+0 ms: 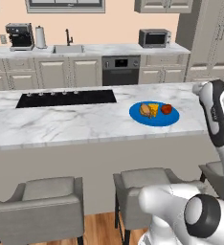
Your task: Take the cheese, chicken drumstick, and tomato from the fridge and place them on the plate on the dining counter to create an appetizer plate.
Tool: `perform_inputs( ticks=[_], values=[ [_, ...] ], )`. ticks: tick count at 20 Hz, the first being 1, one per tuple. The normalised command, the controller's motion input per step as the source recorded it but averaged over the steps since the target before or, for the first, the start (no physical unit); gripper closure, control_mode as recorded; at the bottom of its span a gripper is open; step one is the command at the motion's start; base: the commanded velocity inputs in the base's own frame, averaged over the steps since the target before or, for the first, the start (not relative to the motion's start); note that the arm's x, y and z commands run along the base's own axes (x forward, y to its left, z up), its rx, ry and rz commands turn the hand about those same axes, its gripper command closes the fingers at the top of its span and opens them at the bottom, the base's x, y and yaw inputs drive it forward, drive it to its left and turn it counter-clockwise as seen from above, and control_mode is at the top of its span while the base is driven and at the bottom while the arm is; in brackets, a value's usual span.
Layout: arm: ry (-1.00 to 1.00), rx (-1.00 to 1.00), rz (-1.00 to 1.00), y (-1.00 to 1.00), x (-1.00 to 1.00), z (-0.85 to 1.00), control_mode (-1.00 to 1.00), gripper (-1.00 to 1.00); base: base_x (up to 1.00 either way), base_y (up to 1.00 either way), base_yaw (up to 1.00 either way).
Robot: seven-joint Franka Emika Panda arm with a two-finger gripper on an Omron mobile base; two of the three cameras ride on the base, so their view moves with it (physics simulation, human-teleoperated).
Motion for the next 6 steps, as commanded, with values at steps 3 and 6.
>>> perform_inputs(
  ticks=[3,6],
  values=[
    [-0.12,0.02,0.00,-0.41,-0.90,0.41,-1.00,-1.00,0.00,0.00,0.00],
    [-0.11,0.02,0.00,-0.44,-0.95,0.39,-1.00,-1.00,0.00,0.00,0.00]
  ],
)
